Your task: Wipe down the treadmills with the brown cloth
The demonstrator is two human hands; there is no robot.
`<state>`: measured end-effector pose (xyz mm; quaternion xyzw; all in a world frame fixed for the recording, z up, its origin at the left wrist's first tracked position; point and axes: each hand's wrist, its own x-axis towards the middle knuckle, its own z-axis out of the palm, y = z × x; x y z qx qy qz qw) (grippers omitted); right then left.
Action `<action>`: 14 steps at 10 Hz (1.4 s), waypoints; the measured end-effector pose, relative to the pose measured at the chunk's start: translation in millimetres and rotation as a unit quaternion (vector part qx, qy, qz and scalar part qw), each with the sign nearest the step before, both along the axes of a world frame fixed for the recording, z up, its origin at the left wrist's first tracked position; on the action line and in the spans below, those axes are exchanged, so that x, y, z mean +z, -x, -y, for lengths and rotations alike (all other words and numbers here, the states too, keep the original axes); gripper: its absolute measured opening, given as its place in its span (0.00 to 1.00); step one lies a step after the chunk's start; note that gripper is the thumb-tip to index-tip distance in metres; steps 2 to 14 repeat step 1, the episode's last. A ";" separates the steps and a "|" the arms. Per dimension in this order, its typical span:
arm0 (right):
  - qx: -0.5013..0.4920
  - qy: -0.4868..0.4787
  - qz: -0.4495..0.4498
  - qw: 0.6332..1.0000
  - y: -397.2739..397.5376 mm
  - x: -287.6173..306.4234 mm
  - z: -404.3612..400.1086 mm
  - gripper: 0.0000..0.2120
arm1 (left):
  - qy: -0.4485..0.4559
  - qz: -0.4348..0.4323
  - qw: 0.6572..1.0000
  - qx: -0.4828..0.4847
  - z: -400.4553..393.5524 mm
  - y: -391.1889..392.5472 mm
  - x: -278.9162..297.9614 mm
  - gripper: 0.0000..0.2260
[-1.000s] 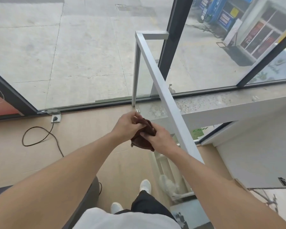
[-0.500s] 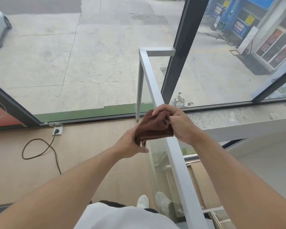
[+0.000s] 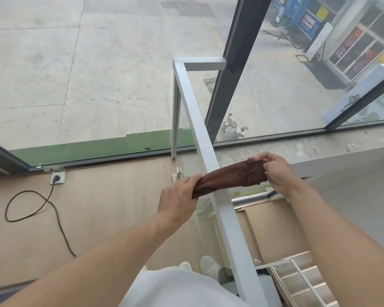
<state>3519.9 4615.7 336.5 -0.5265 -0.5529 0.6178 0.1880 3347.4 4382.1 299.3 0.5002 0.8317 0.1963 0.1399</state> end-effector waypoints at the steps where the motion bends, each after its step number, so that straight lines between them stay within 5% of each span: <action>1: -0.053 -0.048 0.163 0.984 -13.9 -22.1 4.2 0.22 | 0.071 0.103 0.988 -0.091 4.3 -2.7 -8.7 0.29; 14: -0.053 -0.048 0.163 0.984 -13.9 -22.1 4.2 0.22 | 0.071 0.103 0.988 -0.091 4.3 -2.7 -8.7 0.29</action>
